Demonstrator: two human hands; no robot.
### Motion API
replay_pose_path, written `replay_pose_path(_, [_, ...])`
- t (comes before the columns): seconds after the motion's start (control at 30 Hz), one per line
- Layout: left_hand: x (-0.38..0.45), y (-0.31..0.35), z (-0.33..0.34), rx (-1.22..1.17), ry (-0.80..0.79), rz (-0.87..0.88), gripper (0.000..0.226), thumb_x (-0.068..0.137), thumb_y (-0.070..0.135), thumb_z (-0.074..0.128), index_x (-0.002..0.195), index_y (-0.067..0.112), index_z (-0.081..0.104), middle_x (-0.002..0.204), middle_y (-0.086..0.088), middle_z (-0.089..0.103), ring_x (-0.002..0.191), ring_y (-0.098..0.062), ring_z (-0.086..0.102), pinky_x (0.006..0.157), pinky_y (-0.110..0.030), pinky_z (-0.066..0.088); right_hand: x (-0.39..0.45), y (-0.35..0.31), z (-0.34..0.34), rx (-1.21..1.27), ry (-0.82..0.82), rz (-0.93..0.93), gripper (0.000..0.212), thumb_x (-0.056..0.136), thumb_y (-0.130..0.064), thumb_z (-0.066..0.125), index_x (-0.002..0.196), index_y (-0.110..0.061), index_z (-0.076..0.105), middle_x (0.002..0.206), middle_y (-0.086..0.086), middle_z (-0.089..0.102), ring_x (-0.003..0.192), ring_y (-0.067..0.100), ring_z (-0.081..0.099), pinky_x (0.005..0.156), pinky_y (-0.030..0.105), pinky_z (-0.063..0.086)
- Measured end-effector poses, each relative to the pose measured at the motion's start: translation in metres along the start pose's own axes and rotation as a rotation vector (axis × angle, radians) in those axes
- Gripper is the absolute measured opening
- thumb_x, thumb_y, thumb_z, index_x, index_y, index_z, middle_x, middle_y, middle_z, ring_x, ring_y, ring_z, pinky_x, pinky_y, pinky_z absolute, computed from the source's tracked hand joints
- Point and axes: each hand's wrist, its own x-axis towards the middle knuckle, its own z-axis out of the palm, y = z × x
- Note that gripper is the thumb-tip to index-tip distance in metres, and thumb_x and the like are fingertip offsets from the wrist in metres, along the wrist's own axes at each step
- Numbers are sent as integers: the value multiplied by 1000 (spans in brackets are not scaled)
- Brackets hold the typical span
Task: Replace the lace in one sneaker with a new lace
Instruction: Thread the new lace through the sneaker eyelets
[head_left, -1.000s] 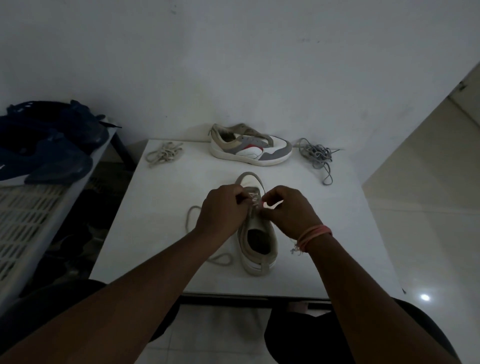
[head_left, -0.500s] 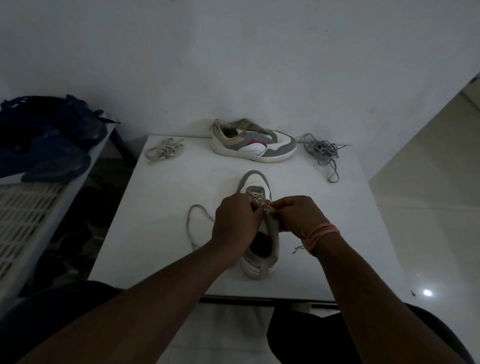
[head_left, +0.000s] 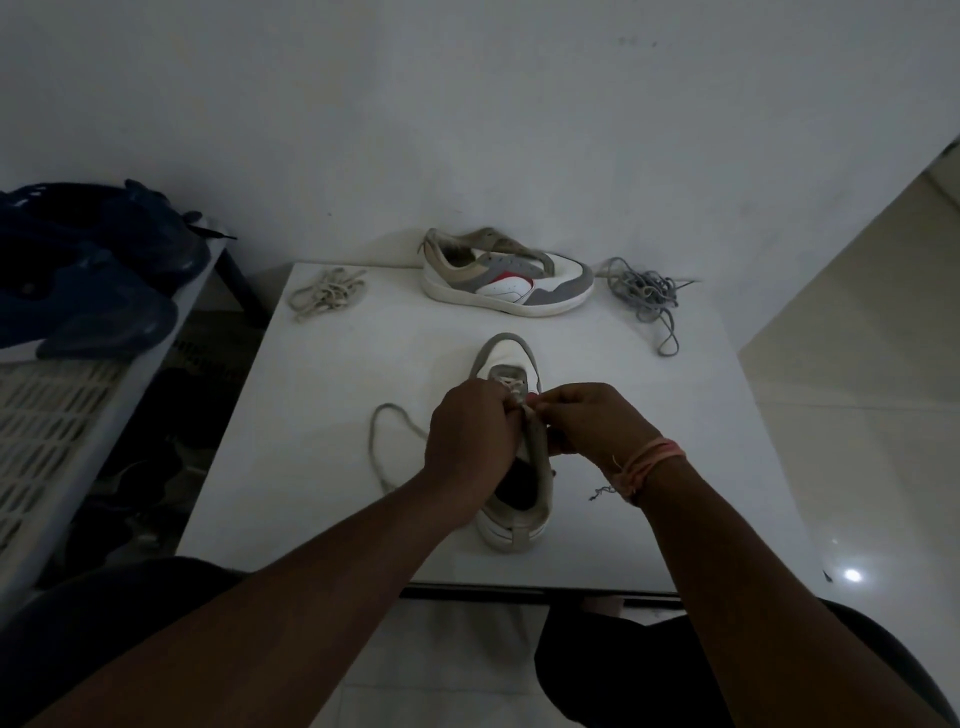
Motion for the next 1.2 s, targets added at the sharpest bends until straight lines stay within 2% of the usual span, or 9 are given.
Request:
replay_pose_path(0.3, [-6, 10, -3, 185, -88, -179, 34, 94, 44, 56, 120, 22, 60, 119, -2, 62, 115, -31, 54, 91, -43, 42, -2, 14, 15, -256, 207, -151, 12, 91, -14, 65, 84, -15, 74, 75, 2, 74, 67, 20, 72, 74, 40, 63])
replay_pose_path(0.43, [0, 2, -16, 127, -115, -164, 31, 91, 27, 66, 115, 11, 56, 115, -12, 63, 107, -33, 60, 78, -34, 41, 0, 9, -11, -36, 376, -24, 20, 90, -8, 55, 73, -9, 66, 65, 16, 70, 58, 28, 73, 67, 49, 63])
replay_pose_path(0.57, [5, -8, -23, -54, -236, -269, 34, 82, 42, 75, 94, 12, 63, 94, -8, 72, 84, -29, 71, 72, -35, 57, -5, 10, -70, -494, 769, 69, 22, 81, -21, 52, 94, -10, 65, 98, 18, 68, 95, 40, 69, 86, 41, 56])
replay_pose_path(0.67, [5, -8, -28, -18, -271, -248, 43, 79, 51, 78, 90, 13, 61, 87, -5, 67, 82, -26, 65, 60, -30, 42, -10, 25, -65, -827, 612, 162, 31, 86, -19, 56, 116, -9, 57, 119, 21, 55, 112, 44, 57, 92, 45, 48])
replay_pose_path(0.83, [8, -4, -35, 24, -296, -198, 37, 80, 42, 81, 87, 15, 57, 82, 0, 61, 78, -20, 57, 51, -25, 29, -1, 30, -5, -707, 247, -327, 31, 96, -30, 59, 127, -26, 61, 123, 9, 57, 109, 29, 55, 95, 45, 49])
replay_pose_path(0.93, [6, -5, -34, 35, -285, -161, 32, 83, 39, 79, 85, 18, 55, 86, -2, 65, 81, -23, 60, 54, -26, 31, -1, 23, 11, -758, 253, -444, 17, 97, -30, 56, 106, -22, 69, 107, 4, 62, 100, 25, 55, 88, 43, 51])
replay_pose_path(1.07, [7, -11, -37, -27, -307, -176, 39, 77, 45, 83, 79, 19, 54, 84, -4, 67, 85, -25, 67, 58, -29, 36, 2, 30, -24, -1085, 527, -67, 24, 93, -28, 51, 102, -13, 67, 108, 11, 64, 104, 34, 60, 88, 42, 50])
replay_pose_path(1.13, [8, -13, -38, -43, -322, -172, 41, 76, 46, 83, 77, 20, 52, 83, -4, 67, 85, -26, 68, 61, -29, 39, 4, 35, -47, -1012, 549, 42, 23, 93, -29, 53, 102, -11, 66, 111, 15, 65, 104, 36, 60, 89, 41, 47])
replay_pose_path(1.2, [9, -13, -37, -45, -326, -160, 40, 76, 45, 83, 78, 20, 52, 86, -5, 70, 85, -26, 69, 63, -30, 42, 6, 33, -46, -739, 443, -110, 20, 95, -29, 60, 94, -11, 69, 101, 13, 70, 93, 31, 64, 82, 34, 48])
